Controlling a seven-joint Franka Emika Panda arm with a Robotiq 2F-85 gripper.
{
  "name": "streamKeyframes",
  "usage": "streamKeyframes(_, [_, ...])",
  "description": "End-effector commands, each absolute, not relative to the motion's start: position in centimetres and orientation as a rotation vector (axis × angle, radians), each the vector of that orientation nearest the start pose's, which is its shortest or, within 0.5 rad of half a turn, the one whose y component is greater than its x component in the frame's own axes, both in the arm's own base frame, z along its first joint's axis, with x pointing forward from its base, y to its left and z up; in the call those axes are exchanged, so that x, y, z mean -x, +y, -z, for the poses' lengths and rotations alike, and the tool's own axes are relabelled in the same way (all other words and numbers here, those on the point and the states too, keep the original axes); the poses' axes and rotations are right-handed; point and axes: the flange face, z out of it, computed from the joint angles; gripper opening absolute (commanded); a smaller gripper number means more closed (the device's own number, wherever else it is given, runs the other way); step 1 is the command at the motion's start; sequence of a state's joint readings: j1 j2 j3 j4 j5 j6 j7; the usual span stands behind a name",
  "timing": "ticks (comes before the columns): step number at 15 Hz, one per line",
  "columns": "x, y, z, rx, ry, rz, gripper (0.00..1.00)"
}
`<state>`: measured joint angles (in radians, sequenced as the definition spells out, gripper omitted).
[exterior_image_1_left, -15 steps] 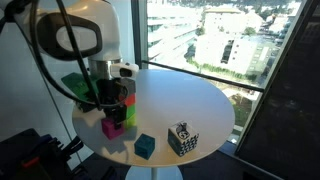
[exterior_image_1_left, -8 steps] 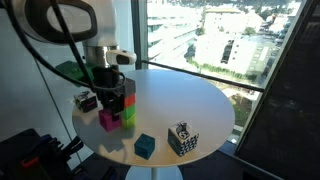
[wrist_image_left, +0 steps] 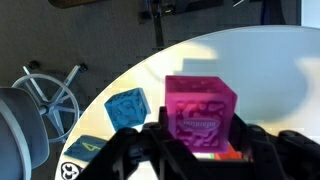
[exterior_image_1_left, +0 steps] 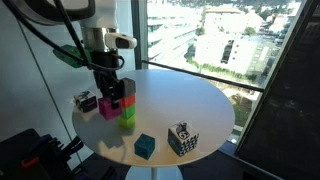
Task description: Put the purple toy block on top of the stacked toy blocks
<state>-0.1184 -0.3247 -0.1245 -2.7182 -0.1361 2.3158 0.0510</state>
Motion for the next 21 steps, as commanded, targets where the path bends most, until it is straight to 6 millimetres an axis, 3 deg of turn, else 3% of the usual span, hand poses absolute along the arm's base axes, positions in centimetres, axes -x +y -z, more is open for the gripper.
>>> streamKeyframes(1, [-37.1, -9.3, -34.3, 3.135, 0.309, -0.136, 0.31])
streamKeyframes(6, [-37.1, -9.6, -35.5, 3.115, 0.321, -0.129, 0.31])
streamKeyframes(7, [-37.1, -9.2, -34.4, 3.136, 0.333, -0.132, 0.56])
streamKeyframes(20, [-37.2, -9.3, -34.7, 3.135, 0.334, -0.127, 0.56])
streamKeyframes(21, [-37.2, -9.3, -34.7, 3.135, 0.334, -0.127, 0.31])
